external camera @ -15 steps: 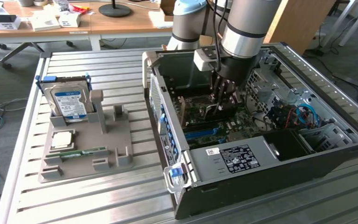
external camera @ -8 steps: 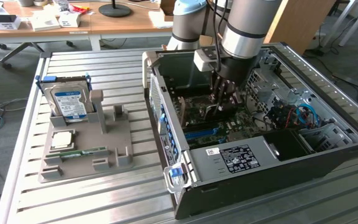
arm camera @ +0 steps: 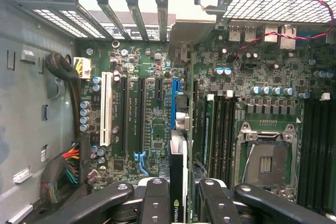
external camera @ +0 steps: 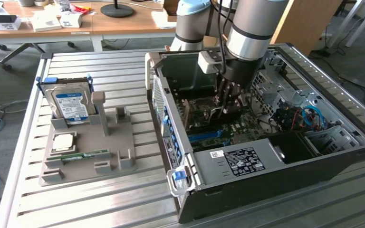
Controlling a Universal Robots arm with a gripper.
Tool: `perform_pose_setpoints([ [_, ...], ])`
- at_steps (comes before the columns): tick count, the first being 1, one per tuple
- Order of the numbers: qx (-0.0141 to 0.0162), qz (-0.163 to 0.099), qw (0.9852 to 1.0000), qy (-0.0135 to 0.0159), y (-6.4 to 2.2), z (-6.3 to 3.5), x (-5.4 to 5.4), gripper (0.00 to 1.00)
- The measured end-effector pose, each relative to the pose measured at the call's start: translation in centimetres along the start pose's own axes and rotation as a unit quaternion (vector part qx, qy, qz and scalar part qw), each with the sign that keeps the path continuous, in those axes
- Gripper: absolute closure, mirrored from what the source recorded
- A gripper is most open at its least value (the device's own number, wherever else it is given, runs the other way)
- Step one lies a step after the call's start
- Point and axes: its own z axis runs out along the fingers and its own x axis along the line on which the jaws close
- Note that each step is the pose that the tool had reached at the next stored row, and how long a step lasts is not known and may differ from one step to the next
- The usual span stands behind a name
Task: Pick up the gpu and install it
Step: 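Insert the gpu into the slot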
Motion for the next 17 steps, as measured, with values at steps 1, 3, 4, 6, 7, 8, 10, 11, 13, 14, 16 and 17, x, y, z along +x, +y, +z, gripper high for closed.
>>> perform_pose_setpoints([
  [1, 0.0, 0.0, 1.0, 0.0, 0.0, 0.0, 0.0, 0.74],
  [3, 0.0, 0.0, 1.0, 0.0, 0.0, 0.0, 0.0, 0.74],
  [4, 0.0, 0.0, 1.0, 0.0, 0.0, 0.0, 0.0, 0.74],
  [6, 0.0, 0.0, 1.0, 0.0, 0.0, 0.0, 0.0, 0.74],
  [7, 0.0, 0.0, 1.0, 0.0, 0.0, 0.0, 0.0, 0.74],
  [8, 0.0, 0.0, 1.0, 0.0, 0.01, 0.0, 0.0, 0.74],
  [10, 0.0, 0.0, 1.0, -0.0001, 0.1, 0.01, 0.0, 0.74],
  [11, 0.0, 0.0, 1.0, 0.0, 0.18, 0.01, 0.0, 0.74],
  [13, 0.0, 0.0, 1.0, -0.0001, 0.38, 0.03, -0.01, 0.74],
  [14, 0.0, 0.0, 1.0, 0.0, 0.5, 0.03, -0.01, 0.74],
  [16, 0.0, 0.0, 1.0, 0.0, 0.67, 0.03, -0.01, 0.74],
  [17, 0.0, 0.0, 1.0, 0.0, 0.68, 0.03, -0.02, 0.74],
])
